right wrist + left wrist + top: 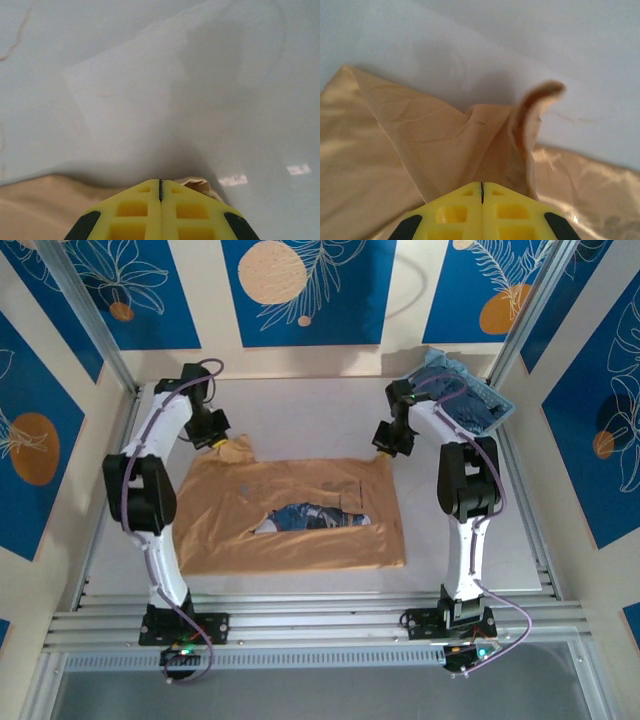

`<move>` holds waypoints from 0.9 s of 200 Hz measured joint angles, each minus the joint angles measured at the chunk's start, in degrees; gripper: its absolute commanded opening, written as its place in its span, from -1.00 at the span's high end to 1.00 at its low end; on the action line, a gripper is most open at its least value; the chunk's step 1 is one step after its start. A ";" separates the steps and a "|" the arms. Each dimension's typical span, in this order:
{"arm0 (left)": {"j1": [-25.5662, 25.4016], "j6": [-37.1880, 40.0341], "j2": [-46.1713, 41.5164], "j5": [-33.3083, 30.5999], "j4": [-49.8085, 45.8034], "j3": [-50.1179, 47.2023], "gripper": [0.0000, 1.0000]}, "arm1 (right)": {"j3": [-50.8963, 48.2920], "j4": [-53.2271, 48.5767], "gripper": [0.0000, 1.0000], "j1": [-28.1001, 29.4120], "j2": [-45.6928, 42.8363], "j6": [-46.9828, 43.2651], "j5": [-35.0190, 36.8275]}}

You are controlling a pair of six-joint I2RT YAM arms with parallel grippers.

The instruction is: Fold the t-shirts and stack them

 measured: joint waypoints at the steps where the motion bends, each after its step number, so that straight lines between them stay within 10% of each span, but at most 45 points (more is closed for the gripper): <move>1: 0.00 -0.04 -0.31 0.02 0.00 -0.26 1.00 | -0.07 0.02 1.00 0.00 -0.13 0.00 0.02; 180: 0.00 -3.76 -48.09 -7.50 -10.88 -36.50 1.00 | -27.76 -1.42 1.00 5.05 -26.08 2.19 1.51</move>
